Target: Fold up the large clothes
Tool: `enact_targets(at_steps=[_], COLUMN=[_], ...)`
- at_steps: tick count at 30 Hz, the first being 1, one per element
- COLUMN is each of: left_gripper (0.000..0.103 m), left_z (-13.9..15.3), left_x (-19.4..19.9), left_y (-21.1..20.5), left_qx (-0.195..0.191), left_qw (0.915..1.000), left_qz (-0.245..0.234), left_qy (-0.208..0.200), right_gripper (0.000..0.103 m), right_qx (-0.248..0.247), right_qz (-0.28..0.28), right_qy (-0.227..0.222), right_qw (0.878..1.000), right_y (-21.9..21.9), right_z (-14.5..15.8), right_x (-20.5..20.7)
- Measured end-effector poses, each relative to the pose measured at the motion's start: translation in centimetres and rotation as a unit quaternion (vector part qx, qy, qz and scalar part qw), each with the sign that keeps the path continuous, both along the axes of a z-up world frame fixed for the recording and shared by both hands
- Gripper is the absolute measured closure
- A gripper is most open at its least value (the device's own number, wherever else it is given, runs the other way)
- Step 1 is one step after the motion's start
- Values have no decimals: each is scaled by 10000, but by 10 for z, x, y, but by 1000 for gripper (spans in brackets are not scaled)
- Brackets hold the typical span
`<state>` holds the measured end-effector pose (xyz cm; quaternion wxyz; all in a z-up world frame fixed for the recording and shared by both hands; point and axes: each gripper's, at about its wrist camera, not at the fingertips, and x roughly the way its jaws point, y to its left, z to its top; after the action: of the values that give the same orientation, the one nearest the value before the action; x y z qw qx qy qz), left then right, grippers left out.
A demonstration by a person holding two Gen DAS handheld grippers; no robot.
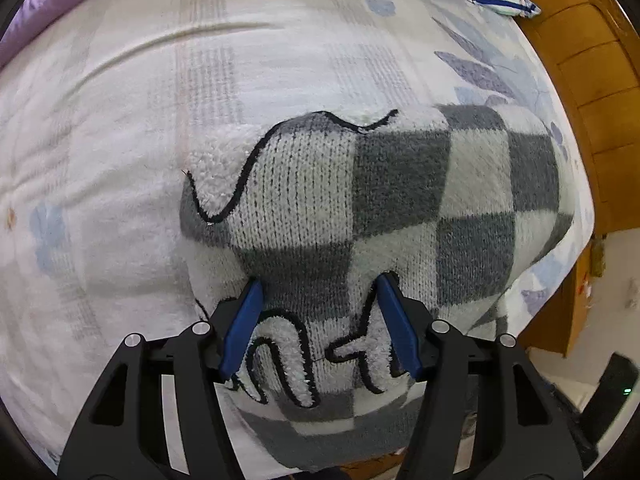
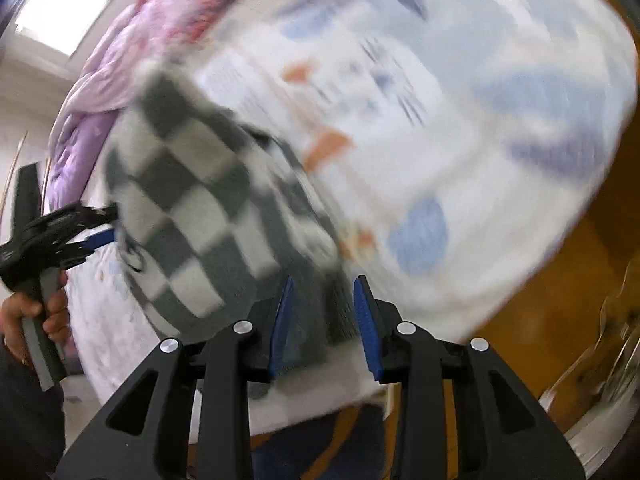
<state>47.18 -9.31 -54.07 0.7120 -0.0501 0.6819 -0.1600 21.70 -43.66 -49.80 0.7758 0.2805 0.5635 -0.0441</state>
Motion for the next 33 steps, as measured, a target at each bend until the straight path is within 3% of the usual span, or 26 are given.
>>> enact_targets(at_steps=[3, 8, 11, 13, 15, 21, 29, 33], left_gripper=[44, 43, 43, 41, 36, 24, 19, 16], left_z=[-2, 0, -2, -5, -9, -21, -30, -27], left_x=[0, 4, 9, 11, 14, 28, 41, 39], left_y=[1, 6, 6, 6, 6, -23, -52, -52], left_qx=[-111, -214, -244, -266, -303, -4, 590, 514], left_qw=[9999, 9992, 9989, 9987, 9979, 9975, 9943, 9943], left_qz=[-86, -153, -22, 115, 273, 417, 685, 833], left_qy=[91, 313, 407, 427, 503, 571, 564, 417], right_gripper=[74, 82, 85, 92, 102, 103, 103, 103], right_qx=[62, 155, -371, -757, -715, -497, -133, -196], right_qz=[491, 939, 1336, 1542, 1622, 2011, 2466, 2686], right_qy=[-593, -1019, -664, -249, 1, 304, 501, 456], right_qw=[9970, 9902, 9881, 9848, 9842, 9778, 9677, 9620], right_y=[32, 73, 91, 89, 76, 46, 24, 25], right_z=[24, 43, 26, 0, -27, -77, -97, -97], right_x=[44, 113, 148, 164, 173, 199, 224, 226])
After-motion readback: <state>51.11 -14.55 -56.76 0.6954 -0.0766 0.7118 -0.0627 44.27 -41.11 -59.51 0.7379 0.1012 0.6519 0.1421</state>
